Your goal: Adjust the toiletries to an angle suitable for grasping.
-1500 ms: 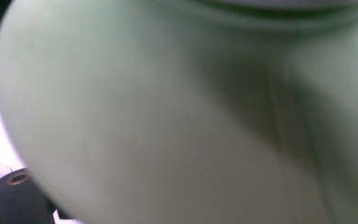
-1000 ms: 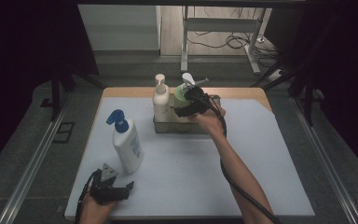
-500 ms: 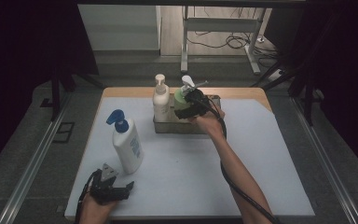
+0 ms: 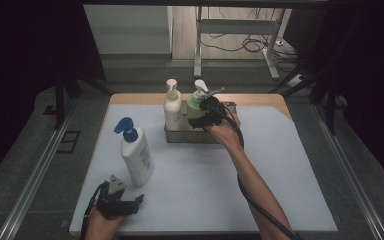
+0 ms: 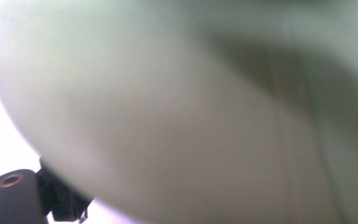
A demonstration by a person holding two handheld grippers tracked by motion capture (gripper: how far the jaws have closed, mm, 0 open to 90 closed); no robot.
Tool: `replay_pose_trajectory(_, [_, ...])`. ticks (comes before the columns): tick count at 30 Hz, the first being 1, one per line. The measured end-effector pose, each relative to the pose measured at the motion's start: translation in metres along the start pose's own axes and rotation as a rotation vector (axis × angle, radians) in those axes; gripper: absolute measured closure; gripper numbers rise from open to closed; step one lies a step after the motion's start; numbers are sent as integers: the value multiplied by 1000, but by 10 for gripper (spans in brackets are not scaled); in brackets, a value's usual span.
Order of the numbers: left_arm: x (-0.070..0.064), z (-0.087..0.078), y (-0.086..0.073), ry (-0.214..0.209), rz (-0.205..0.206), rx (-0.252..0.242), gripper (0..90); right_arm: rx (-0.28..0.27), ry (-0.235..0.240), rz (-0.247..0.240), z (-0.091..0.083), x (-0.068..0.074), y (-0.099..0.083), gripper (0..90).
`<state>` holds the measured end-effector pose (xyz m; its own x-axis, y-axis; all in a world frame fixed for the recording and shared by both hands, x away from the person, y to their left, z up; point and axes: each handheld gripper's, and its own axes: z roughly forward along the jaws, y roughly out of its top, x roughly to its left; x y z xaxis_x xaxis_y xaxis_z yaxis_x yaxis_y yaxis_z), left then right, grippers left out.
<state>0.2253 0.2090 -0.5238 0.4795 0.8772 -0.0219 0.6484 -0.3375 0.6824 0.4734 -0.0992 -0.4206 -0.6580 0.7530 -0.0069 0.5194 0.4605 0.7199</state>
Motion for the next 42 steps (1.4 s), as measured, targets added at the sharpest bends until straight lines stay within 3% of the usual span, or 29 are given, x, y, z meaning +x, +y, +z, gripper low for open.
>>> replay_pose_trajectory(10, [0, 0, 0, 0, 0, 0, 122, -8, 31, -7, -10, -3, -11, 66])
replay_pose_trajectory(23, [0, 0, 0, 0, 0, -1, 121, 31, 62, 8, -27, -5, -30, 83])
replay_pose_trajectory(27, [0, 0, 0, 0, -1, -1, 121, 38, 50, 5, -32, -6, -35, 150])
replay_pose_trajectory(31, [0, 0, 0, 0, 0, -1, 121, -1, 31, 30, -38, -11, -39, 297])
replay_pose_trajectory(40, [0, 0, 0, 0, 0, -1, 121, -8, -37, 42, -42, -21, -40, 573])
replay_pose_trajectory(42, [0, 0, 0, 0, 0, -1, 121, -6, -66, 46, -40, -22, -40, 598])
